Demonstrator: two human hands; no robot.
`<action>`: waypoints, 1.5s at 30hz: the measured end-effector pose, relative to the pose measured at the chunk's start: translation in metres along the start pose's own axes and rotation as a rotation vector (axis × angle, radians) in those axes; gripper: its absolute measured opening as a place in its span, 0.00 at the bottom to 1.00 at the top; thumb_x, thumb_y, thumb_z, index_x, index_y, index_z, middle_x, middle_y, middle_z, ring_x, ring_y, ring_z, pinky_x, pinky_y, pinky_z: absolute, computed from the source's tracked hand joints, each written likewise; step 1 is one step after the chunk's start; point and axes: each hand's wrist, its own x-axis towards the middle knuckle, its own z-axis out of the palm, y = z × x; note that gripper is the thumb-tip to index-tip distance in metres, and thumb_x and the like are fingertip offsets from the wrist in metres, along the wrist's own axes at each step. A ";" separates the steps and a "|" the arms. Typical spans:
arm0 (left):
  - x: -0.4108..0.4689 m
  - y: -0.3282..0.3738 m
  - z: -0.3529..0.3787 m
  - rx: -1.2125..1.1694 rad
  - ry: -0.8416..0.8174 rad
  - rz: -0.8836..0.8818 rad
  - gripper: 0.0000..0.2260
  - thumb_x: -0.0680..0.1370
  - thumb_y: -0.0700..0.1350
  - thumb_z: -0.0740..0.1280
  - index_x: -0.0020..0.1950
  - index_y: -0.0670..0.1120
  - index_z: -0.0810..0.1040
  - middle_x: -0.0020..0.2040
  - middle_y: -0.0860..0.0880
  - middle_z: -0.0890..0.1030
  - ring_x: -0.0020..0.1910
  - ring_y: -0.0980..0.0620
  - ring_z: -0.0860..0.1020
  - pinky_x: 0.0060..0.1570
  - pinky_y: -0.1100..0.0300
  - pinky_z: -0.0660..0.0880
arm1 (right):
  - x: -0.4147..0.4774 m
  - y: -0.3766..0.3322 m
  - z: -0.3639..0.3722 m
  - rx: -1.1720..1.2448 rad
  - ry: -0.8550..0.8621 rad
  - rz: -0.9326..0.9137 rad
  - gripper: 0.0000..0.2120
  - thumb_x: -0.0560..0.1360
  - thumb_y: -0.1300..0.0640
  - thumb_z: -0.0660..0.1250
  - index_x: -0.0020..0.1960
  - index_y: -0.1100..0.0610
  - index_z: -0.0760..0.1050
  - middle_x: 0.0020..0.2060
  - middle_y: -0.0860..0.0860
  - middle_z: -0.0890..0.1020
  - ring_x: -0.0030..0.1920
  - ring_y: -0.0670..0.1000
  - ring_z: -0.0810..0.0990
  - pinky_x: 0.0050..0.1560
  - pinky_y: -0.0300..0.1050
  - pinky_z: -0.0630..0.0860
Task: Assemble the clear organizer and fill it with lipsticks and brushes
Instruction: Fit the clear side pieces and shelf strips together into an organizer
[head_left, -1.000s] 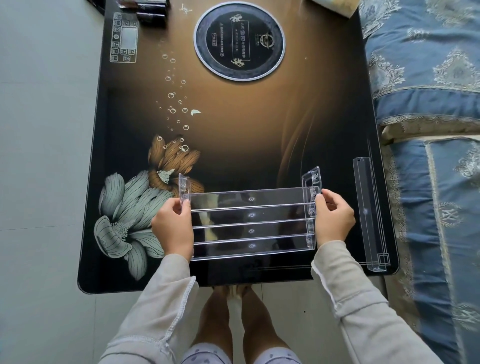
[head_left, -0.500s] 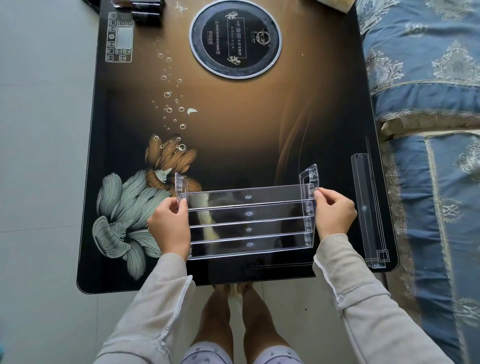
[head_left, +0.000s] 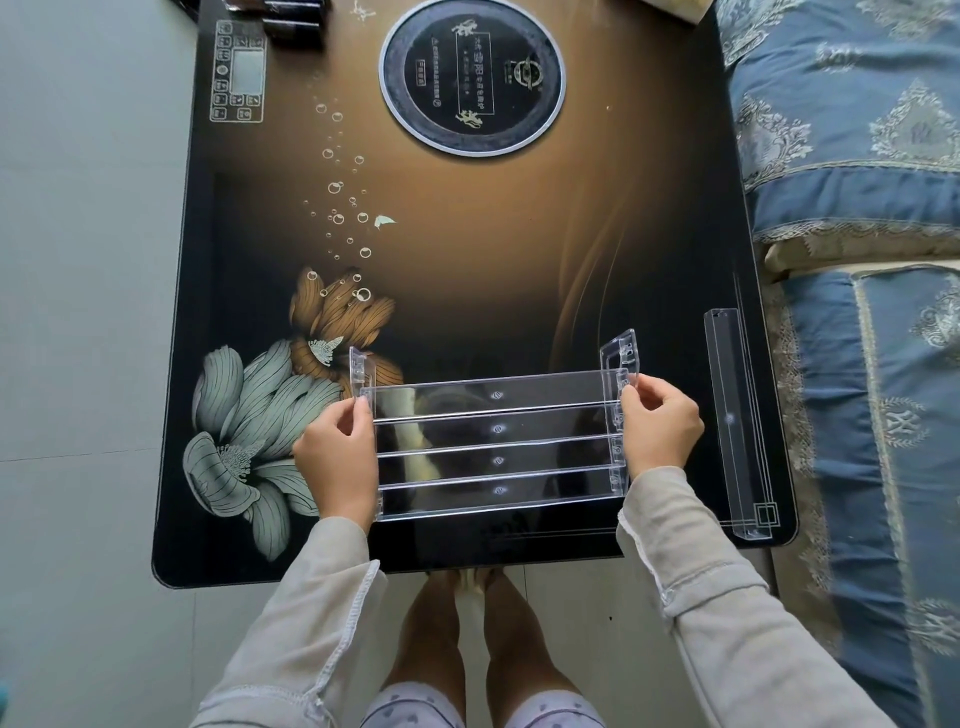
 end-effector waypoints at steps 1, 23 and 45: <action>0.000 0.000 0.000 0.007 -0.002 0.003 0.11 0.77 0.43 0.64 0.48 0.37 0.83 0.41 0.39 0.84 0.38 0.48 0.73 0.43 0.60 0.66 | -0.001 0.000 0.000 -0.014 -0.003 -0.013 0.11 0.74 0.63 0.63 0.54 0.64 0.80 0.47 0.61 0.84 0.43 0.50 0.77 0.46 0.33 0.68; -0.005 0.019 0.007 0.195 -0.075 0.068 0.11 0.76 0.43 0.65 0.48 0.37 0.83 0.43 0.35 0.84 0.44 0.36 0.80 0.45 0.52 0.74 | 0.005 0.009 -0.019 -0.133 -0.038 0.004 0.09 0.74 0.65 0.62 0.44 0.69 0.80 0.39 0.65 0.84 0.44 0.64 0.81 0.45 0.47 0.76; -0.023 0.033 0.037 0.273 -0.125 0.261 0.13 0.77 0.44 0.63 0.51 0.35 0.81 0.47 0.32 0.83 0.46 0.32 0.79 0.51 0.46 0.74 | 0.065 0.093 -0.059 -0.311 -0.002 0.244 0.29 0.72 0.57 0.69 0.69 0.61 0.63 0.67 0.58 0.69 0.67 0.59 0.65 0.65 0.53 0.65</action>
